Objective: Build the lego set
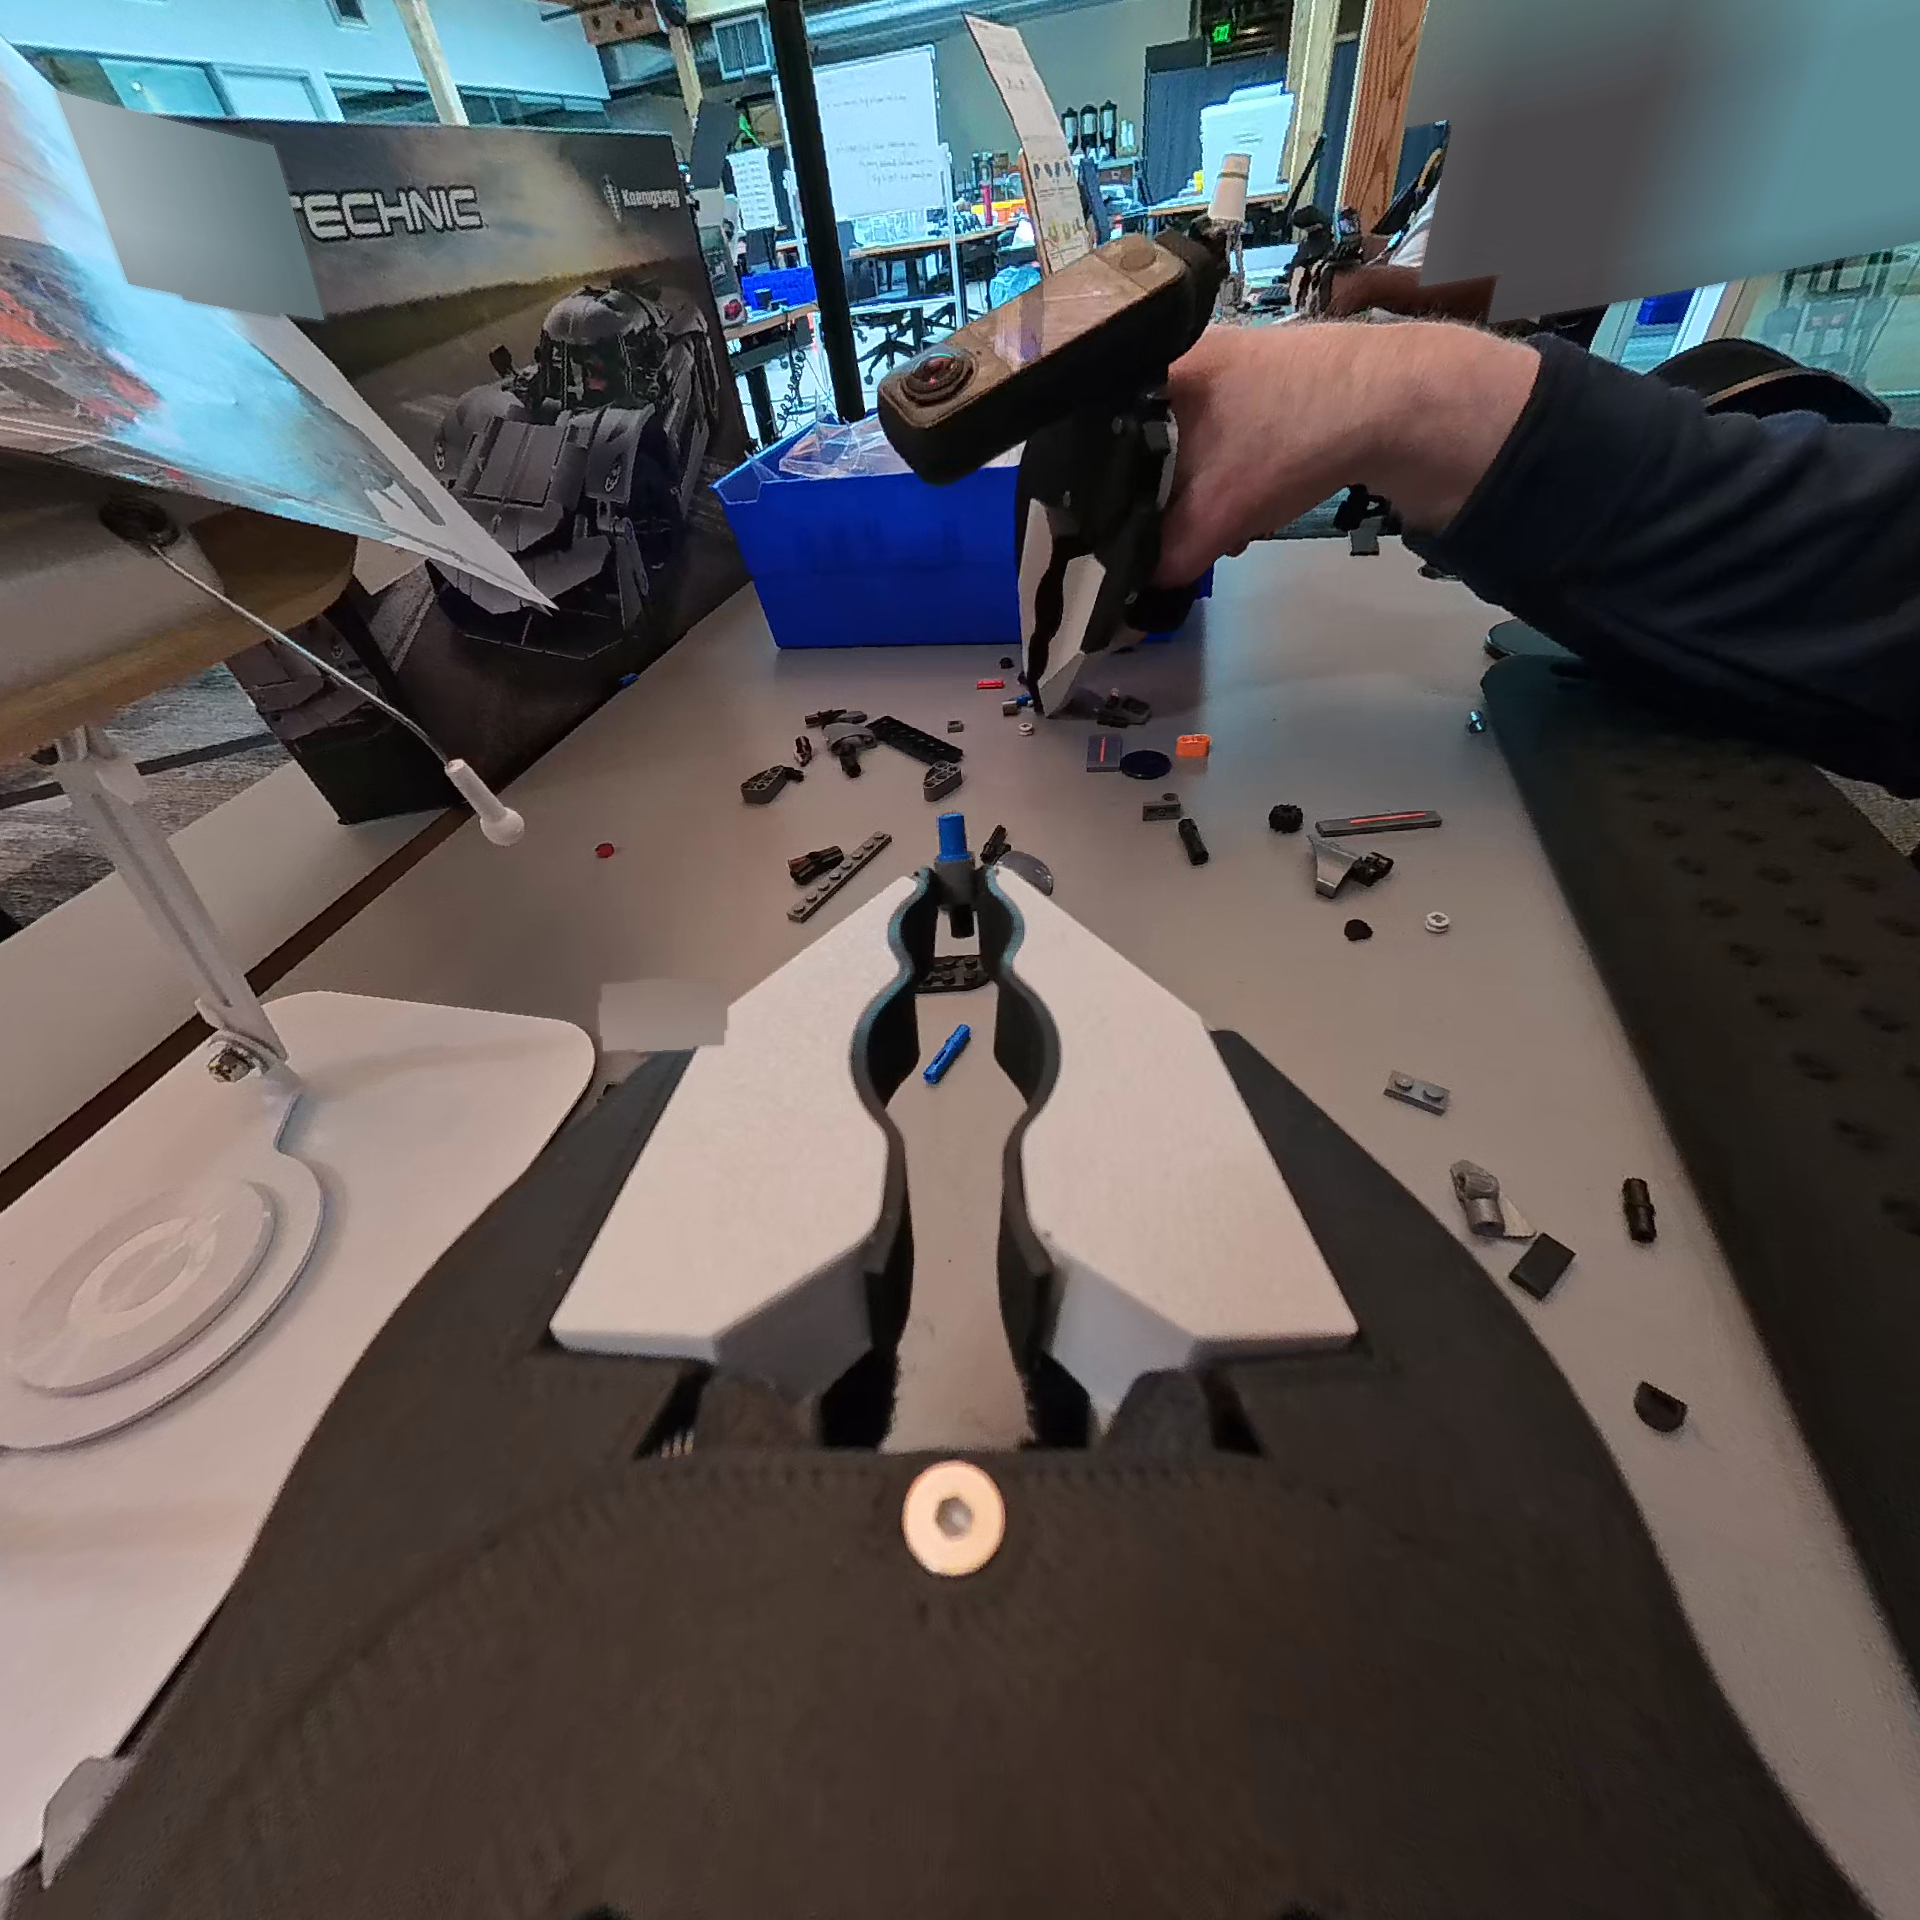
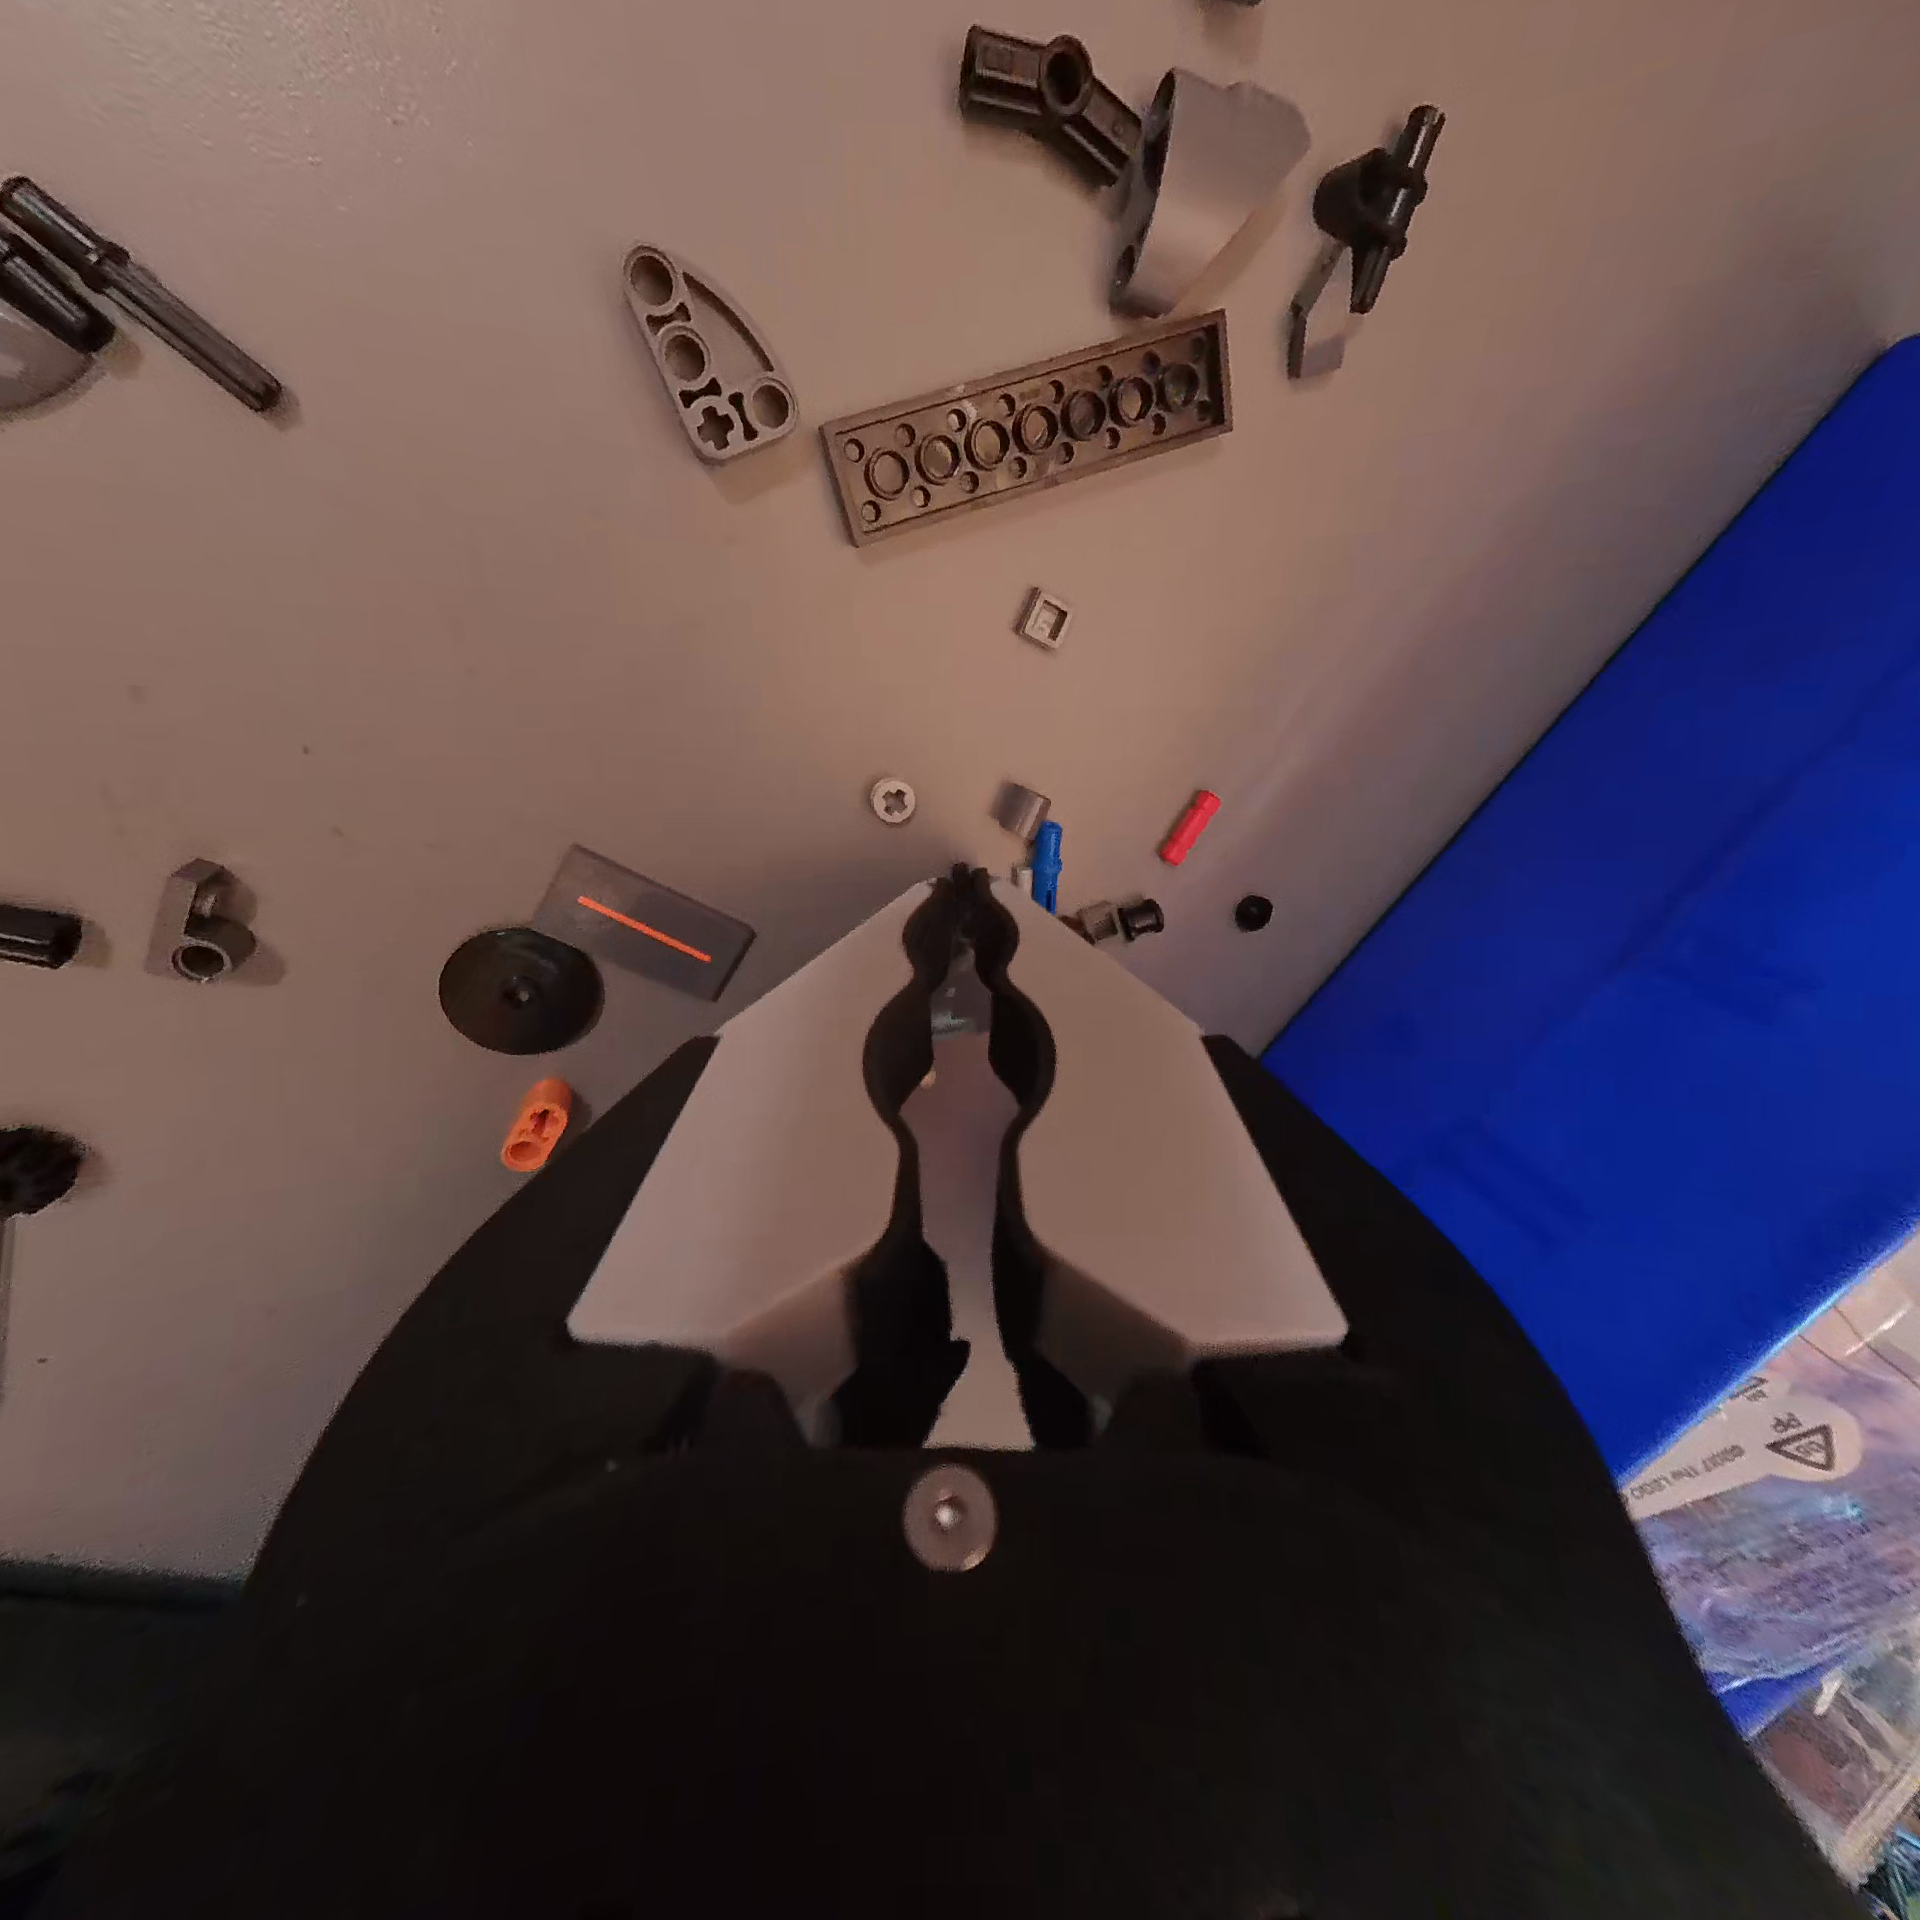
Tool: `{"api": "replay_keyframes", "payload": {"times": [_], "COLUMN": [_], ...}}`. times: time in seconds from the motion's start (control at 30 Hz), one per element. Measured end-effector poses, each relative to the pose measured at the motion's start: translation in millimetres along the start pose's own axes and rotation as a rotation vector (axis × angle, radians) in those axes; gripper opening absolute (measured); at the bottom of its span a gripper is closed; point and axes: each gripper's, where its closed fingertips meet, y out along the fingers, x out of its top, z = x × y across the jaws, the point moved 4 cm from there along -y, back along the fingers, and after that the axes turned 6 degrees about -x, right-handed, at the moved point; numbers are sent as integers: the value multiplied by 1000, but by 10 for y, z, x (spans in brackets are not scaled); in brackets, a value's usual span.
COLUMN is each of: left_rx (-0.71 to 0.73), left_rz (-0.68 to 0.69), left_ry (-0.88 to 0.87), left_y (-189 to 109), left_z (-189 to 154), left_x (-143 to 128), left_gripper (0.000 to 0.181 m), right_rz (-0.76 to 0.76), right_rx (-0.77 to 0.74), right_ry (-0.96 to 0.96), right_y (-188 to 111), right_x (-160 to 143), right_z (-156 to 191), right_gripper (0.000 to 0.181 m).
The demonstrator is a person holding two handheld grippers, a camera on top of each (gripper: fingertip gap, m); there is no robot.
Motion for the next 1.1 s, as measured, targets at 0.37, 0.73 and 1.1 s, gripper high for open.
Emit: {"api": "replay_keyframes", "payload": {"times": [0.37,0.73,1.1], "left_rx": [-5,-14,-22], "left_rz": [5,18,28], "left_ry": [1,6,12], "left_y": [10,27,40], "left_z": [-6,-16,-30], "left_x": [-10,-36,-49], "left_gripper": [4,4,4], "right_rz": [-56,-377,-495], "right_rx": [51,228,367], "right_ry": [-43,-229,-458], "right_y": [-55,-532,-718], "right_x": [73,537,719], "right_z": [145,766,1409], "right_gripper": [0,0,0]}}
